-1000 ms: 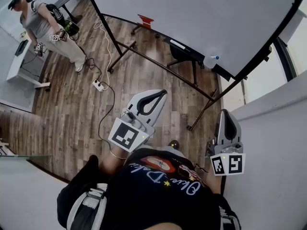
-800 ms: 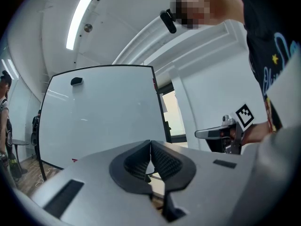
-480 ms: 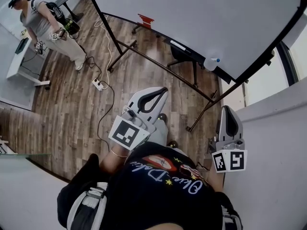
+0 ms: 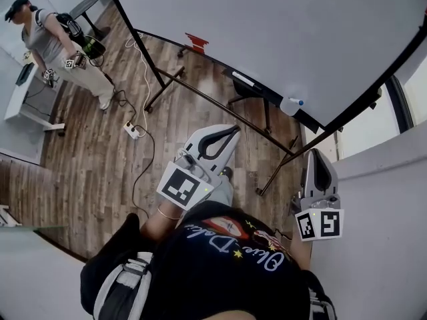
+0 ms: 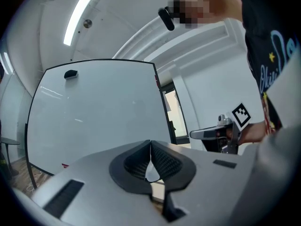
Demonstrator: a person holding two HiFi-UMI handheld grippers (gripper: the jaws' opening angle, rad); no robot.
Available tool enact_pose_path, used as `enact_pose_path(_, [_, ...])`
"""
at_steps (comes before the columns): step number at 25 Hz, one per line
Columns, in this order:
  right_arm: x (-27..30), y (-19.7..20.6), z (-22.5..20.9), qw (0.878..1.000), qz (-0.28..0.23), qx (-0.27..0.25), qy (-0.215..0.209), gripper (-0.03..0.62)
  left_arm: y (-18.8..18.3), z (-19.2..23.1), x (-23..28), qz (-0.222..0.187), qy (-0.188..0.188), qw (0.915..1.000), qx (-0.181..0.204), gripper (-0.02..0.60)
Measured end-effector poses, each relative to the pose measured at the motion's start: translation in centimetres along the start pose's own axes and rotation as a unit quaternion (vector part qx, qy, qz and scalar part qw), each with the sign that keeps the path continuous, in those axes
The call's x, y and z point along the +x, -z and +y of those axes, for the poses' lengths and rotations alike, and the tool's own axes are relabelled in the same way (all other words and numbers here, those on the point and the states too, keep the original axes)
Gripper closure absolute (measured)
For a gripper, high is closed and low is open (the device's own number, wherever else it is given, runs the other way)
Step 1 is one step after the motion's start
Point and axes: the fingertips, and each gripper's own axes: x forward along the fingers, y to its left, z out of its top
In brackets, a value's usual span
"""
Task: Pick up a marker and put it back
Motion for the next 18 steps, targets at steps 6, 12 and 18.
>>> enact_pose_path(6, [2.7,-0.3,-0.7,1.000,0.005,-0.005,-0.003,0.591,0.1,2.3,1.8,-0.007,-0.002,1.0000,-0.006,0.578])
enact_pose_path(12, [4.5,0.5,-1.4,1.000,0.014,-0.003,-0.005,0.591,0.6,3.7,2.6,-0.005,-0.010,0.9999,-0.010,0.578])
enact_pose_path(18, [5.1,0.8,-1.5,1.000,0.015,0.000,-0.001,0.591,1.0,4.2,2.9,-0.002,-0.009,0.9999,-0.013,0.578])
